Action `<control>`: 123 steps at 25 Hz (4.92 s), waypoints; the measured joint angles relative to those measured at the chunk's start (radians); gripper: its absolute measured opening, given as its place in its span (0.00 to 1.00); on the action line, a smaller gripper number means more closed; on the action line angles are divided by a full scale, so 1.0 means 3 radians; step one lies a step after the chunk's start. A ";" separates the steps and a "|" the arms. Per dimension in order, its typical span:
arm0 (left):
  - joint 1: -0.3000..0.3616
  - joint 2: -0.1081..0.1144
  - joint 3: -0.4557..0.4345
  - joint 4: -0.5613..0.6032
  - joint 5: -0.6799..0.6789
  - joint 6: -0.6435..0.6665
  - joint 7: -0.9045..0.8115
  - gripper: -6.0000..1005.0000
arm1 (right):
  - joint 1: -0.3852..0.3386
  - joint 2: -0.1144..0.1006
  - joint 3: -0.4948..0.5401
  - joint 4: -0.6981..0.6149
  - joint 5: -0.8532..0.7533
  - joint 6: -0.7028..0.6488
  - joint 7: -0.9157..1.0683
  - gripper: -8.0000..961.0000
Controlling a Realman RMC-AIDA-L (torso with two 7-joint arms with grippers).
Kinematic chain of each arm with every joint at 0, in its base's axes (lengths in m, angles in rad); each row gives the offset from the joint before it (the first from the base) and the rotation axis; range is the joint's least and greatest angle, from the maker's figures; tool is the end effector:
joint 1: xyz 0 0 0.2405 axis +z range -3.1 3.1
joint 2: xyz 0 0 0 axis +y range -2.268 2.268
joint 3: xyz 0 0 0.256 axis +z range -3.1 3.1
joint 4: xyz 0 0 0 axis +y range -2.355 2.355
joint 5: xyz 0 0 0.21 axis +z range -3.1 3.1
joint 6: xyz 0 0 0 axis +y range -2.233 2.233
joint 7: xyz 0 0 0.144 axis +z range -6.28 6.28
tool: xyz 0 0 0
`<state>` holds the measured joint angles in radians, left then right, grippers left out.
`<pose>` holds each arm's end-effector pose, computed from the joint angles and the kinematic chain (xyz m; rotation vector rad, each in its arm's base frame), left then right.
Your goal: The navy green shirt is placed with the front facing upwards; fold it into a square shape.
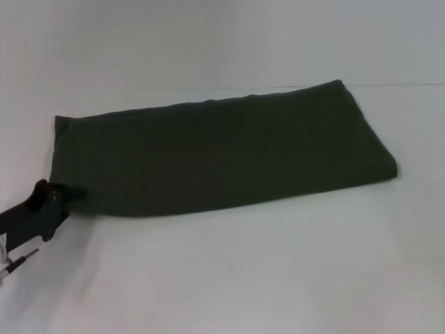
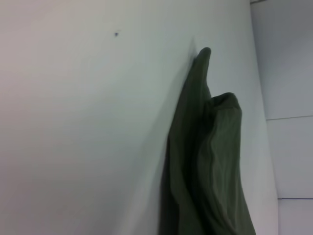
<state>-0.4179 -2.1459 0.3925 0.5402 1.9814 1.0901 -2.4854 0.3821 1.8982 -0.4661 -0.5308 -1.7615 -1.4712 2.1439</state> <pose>-0.3622 0.3204 -0.0032 -1.2439 -2.2002 -1.0804 0.3502 0.3198 0.1079 -1.8132 1.6947 1.1797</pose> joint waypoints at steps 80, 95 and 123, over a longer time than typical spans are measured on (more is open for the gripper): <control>-0.1082 -0.0063 0.2455 0.0404 -0.1180 0.0094 0.0962 0.23 | 0.0067 0.0004 -0.0046 0.0051 -0.0157 0.0171 0.0060 0.89; 0.0006 0.0197 0.0907 0.0302 -0.0510 0.1336 -0.0310 0.90 | 0.0061 -0.0016 -0.0045 0.0051 -0.0276 0.0142 0.0062 0.89; -0.0040 -0.0052 0.1396 0.0315 0.0051 0.0612 -0.0860 0.93 | 0.0121 -0.0031 -0.0042 0.0033 -0.0312 0.0132 -0.0021 0.89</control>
<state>-0.4300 -2.1615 0.8114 0.6348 1.9966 1.2737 -2.7435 0.4185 1.8890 -0.4787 -0.5208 -1.8552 -1.4316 2.1375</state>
